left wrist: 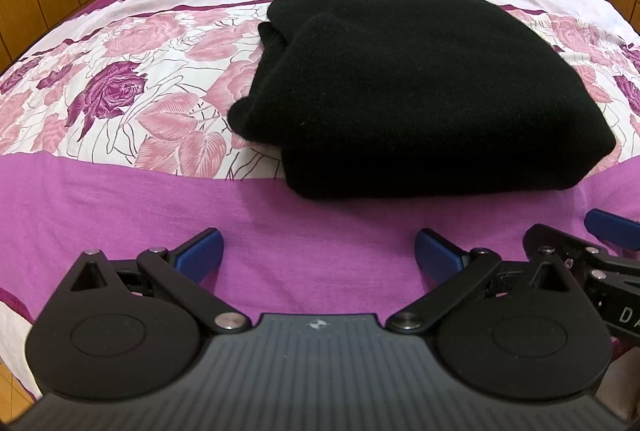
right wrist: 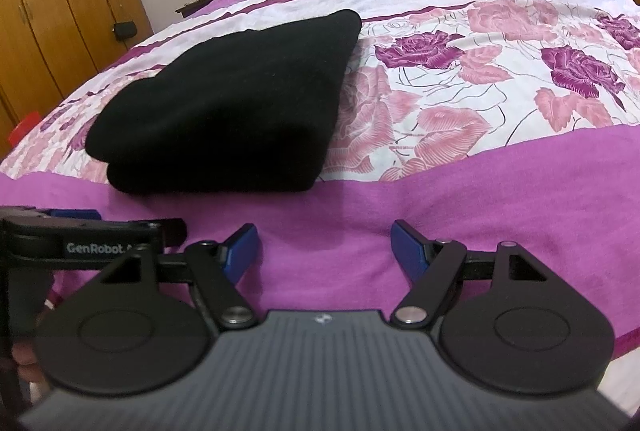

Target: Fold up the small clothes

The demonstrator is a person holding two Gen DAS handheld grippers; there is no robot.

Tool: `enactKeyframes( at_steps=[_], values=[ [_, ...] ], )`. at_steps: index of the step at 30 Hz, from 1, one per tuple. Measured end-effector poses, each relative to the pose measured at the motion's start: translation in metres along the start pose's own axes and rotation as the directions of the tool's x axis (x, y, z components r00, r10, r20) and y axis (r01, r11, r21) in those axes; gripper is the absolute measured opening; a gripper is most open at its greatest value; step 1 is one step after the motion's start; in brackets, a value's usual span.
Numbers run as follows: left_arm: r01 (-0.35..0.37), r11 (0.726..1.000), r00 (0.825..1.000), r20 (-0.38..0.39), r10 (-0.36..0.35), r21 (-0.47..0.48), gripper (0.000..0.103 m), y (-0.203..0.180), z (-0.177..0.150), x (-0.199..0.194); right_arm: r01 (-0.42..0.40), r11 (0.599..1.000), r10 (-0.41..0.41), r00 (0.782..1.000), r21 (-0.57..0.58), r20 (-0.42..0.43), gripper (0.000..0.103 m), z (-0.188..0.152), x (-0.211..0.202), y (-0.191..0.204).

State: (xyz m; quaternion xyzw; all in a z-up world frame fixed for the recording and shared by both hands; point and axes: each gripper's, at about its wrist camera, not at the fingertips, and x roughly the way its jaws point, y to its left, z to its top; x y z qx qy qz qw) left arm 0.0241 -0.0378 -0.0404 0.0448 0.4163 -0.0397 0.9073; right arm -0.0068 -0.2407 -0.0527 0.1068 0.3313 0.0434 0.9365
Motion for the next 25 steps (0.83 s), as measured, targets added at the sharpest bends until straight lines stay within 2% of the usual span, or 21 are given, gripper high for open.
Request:
enactKeyframes(
  at_steps=[25],
  values=[
    [-0.003, 1.000, 1.000, -0.003, 0.003, -0.001, 0.103, 0.0001, 0.0001, 0.0010, -0.001, 1.000, 0.001, 1.000, 0.004, -0.003, 0.075, 0.0000, 0.0008, -0.0007]
  ],
)
